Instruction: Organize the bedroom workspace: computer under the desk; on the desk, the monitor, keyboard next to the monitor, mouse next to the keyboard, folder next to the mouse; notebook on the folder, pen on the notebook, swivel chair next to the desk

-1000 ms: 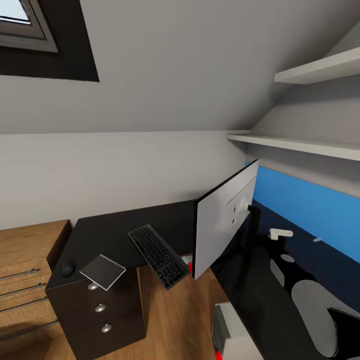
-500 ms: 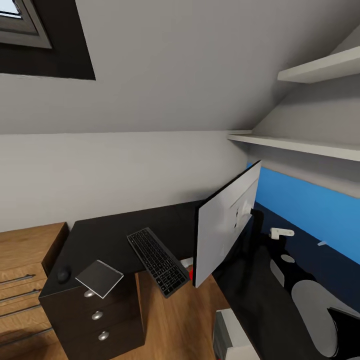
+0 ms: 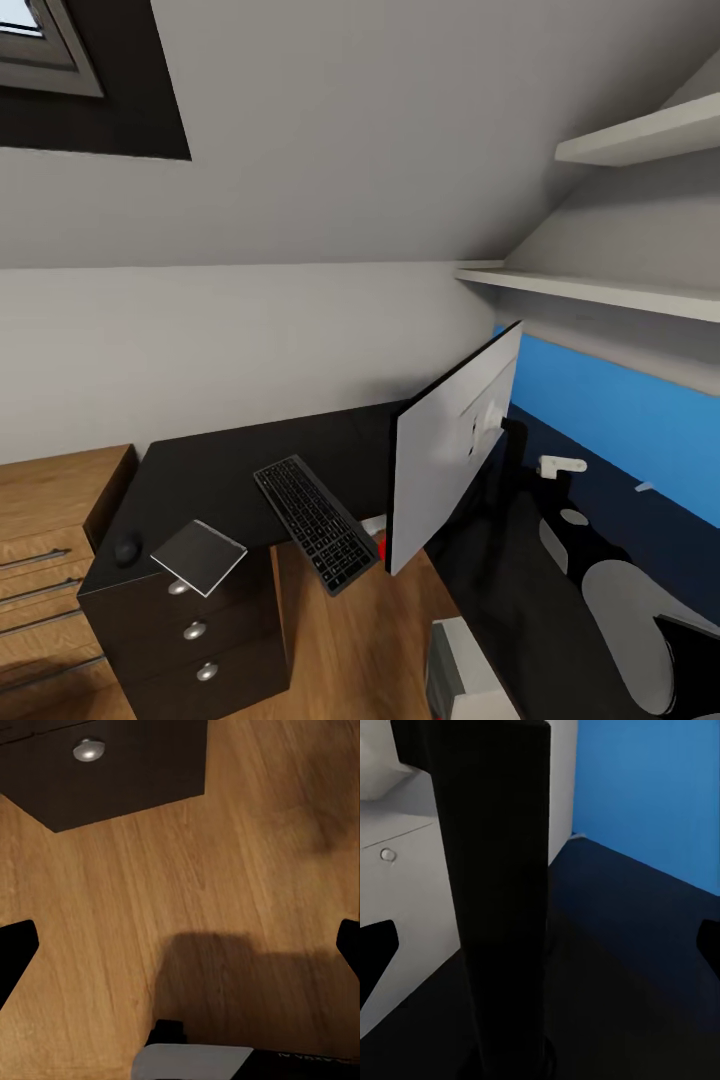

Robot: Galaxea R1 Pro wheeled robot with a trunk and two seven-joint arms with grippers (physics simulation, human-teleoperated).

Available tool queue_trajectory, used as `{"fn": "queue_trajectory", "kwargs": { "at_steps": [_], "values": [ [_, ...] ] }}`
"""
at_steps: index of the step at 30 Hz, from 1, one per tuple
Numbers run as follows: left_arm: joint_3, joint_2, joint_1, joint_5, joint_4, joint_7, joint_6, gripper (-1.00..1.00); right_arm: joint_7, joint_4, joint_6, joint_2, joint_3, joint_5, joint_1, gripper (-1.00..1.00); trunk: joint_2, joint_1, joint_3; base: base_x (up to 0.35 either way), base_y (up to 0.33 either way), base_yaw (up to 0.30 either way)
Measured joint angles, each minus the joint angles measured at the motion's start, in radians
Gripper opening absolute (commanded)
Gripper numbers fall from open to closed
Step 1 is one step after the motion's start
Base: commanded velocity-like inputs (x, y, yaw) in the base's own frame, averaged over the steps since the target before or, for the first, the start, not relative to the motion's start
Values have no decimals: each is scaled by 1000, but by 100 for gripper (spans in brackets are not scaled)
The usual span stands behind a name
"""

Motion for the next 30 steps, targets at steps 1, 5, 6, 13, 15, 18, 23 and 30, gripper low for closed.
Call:
{"fn": "queue_trajectory", "kwargs": {
  "at_steps": [1, 5, 6, 13, 15, 18, 23, 30],
  "values": [
    [0, 1, 1, 0, 8, 0, -1, 100, 0, 0, 0, 0, 0, 0, 0, 100, 0, 0, 0, 0, 0, 0],
    [1, 9, 40, -1, 31, 1, -38, 100, 0, 0, 0, -1, 0, 0, 0, 100, 0, 0, 0, 0, 0, 0],
    [1, 10, 51, -2, 32, 1, -56, 100, 0, 0, 0, -1, 0, 0, 0, 100, 0, 0, 0, 0, 0, 0],
    [1, 14, 119, -4, 70, 2, -242, 100, -1, 0, 0, -1, 0, 0, 0, 100, 0, 0, 0, 0, 0, 0],
    [1, 16, 124, -4, 83, 2, -258, 100, -1, 0, 1, -2, 0, 0, 1, 100, 0, 0, 0, 0, 0, 0],
    [1, 30, 128, -2, 97, 2, -274, 100, -1, 0, 1, -2, 0, 0, 1, 100, 0, 0, 0, 0, 0, 0],
    [1, 66, 132, 2, 108, 2, -330, 100, -2, 0, 0, -2, 0, -1, 1, 100, 0, 0, 0, 0, 0, 0],
    [1, 80, 133, 4, 131, 2, -372, 100, -3, 0, 1, -2, 0, -1, 1, 100, 0, 0, 0, 0, 0, 0]
  ]
}}
